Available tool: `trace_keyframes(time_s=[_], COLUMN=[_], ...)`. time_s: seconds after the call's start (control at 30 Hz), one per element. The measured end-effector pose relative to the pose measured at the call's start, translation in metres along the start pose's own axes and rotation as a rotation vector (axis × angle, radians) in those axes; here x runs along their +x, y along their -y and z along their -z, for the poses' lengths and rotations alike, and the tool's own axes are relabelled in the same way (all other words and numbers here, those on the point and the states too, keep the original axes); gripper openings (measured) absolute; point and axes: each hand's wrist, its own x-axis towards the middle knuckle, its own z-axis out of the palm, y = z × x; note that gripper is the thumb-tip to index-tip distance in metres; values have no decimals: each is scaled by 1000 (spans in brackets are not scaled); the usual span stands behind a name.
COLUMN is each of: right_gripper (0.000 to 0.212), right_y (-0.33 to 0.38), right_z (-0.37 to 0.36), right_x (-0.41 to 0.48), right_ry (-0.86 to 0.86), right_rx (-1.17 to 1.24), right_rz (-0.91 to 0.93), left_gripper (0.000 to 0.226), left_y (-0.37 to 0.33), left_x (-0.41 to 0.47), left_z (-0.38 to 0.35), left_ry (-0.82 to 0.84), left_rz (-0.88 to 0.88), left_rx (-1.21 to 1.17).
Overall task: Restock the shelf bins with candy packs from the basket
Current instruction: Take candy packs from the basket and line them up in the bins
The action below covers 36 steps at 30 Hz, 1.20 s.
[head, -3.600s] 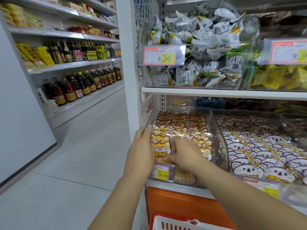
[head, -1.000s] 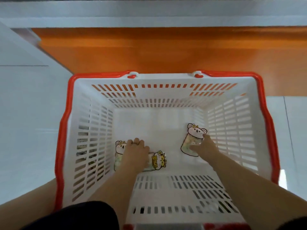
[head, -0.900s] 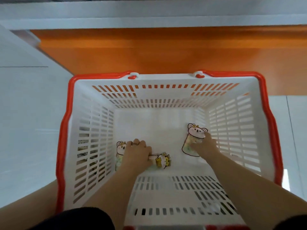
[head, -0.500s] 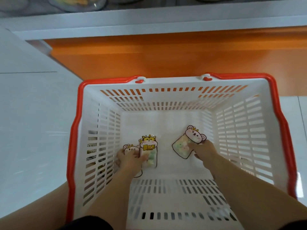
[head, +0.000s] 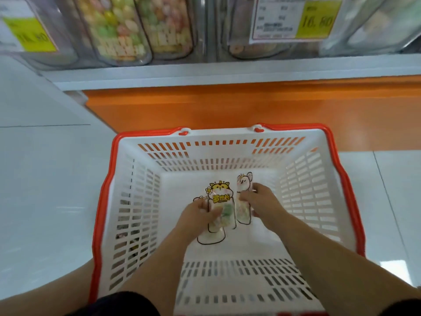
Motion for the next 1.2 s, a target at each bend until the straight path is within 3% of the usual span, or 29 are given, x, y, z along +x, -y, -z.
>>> trace_keyframes(time_s=[0.07,0.17,0.23,0.3,0.43,0.53,0.63,0.73,0.87,0.93,1.03,1.2], right_gripper=[25,39,20,13,62,51,41,33,70,52,24,43], right_y=[26,61,77,89,111,130,146,161,184,196,209,226], right_z=[4,19,32,46,74,92,102,107,125,145,183,257], right_x=[-23,-60,-85,-104,-143,-173,-196,-220,-232,-236,-246,-250], right_ry=[29,79,52,-32,10,138,146,-9,-91,-70,-207,-552], right_rx=[60,57,72,34,77,78,122,154,348,436,297,69], right_rz=[104,285,395,488,488,468,589,730,688,687,778,979], left_gripper=[43,18,12,20,13,23,40,32,14,24,20,15], left_y=[-32,-74,-98,-117,-150,-175,-201,-229,-272,-294,-324,-367], left_x=[-15,-43,-66,-90,-128,-158,-191,-213,-227,-232,-232,-220], left_z=[5,12,15,18,22,25,24,20,15,12,6,-2], left_ry=[-10,-61,-95,-122,-140,-120,-32,-7,-51,-51,-89,-159], left_rz=[-134,-270,-342,-430,-542,-620,-669,-765,-872,-906,-908,-900], left_rx=[-45,-106,-164,-194,-292,-390,-462,-374,-313,-310,-362,-486])
